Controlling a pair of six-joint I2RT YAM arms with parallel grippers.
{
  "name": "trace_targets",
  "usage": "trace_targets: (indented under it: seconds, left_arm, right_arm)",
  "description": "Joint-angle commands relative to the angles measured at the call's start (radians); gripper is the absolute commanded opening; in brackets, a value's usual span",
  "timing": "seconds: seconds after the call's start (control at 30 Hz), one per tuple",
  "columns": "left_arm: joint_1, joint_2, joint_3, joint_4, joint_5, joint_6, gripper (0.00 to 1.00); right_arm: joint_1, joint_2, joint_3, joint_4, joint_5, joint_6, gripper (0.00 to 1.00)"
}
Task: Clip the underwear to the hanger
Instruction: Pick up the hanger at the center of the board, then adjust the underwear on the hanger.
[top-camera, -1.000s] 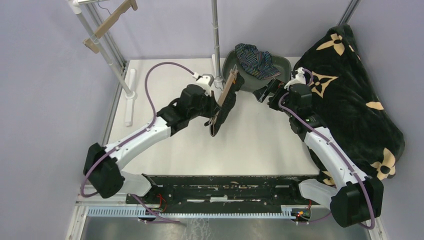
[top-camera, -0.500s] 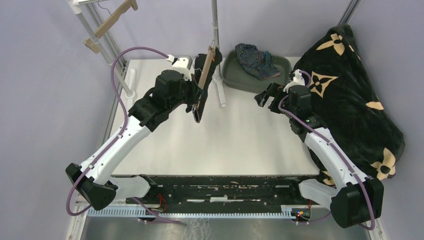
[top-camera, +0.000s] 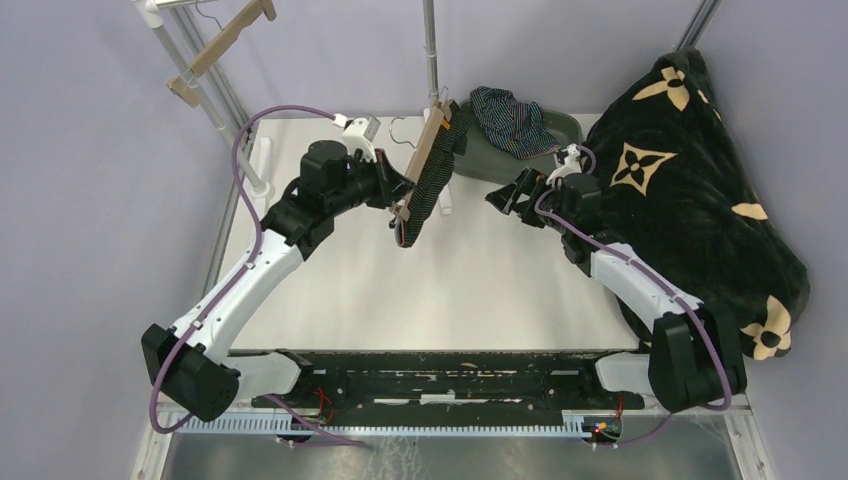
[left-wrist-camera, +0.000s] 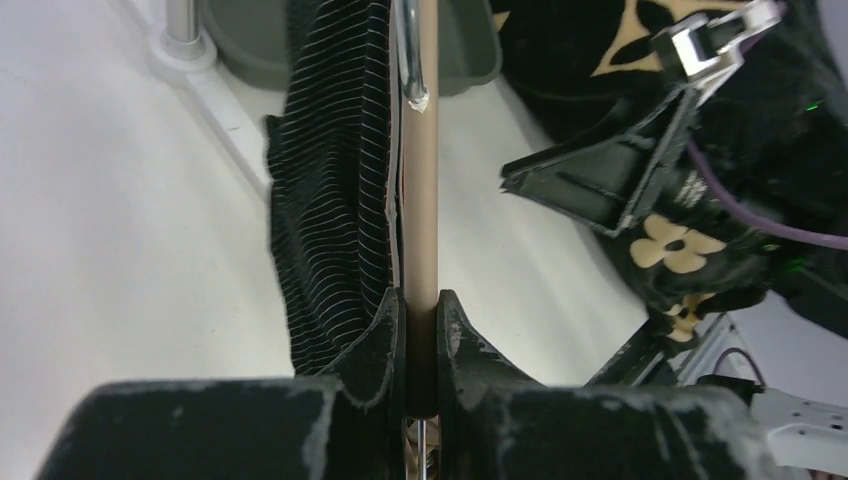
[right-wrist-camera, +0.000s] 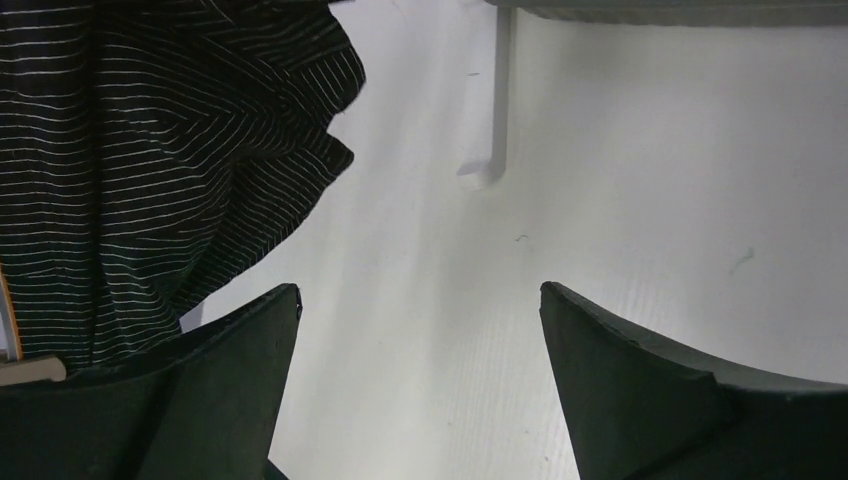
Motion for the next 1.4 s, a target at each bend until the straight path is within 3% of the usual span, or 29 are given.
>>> trace_targets:
  seconds: [0.0,0.53,0.87,1.13,1.37]
  left_arm:
    - [0.022,0.002,-0.002,0.198,0.177,-0.096,0.03]
    - [0.022,0.021,-0.039,0.265,0.221,-0.157,0.03]
    - [0.022,0.031,-0.042,0.262,0.184,-0.145,0.03]
    - [0.024,0.049,-0.03,0.259,0.14,-0.147,0.03]
    - [0.031,0.035,-0.008,0.252,0.067,-0.16,0.03]
  right_arm:
    - [-0.005,0.065,-0.02,0.288,-0.107,0.123,0.97]
    - [0.053,0.363,0.039,0.836,-0.222,0.432,0.93]
    - [0.101,0.46,0.008,1.179,-0.223,0.613,0.89]
    - [0.116,0.452,-0.025,1.188,-0.199,0.629,0.86]
    - [0.116,0.406,-0.044,0.989,-0.159,0.559,0.85]
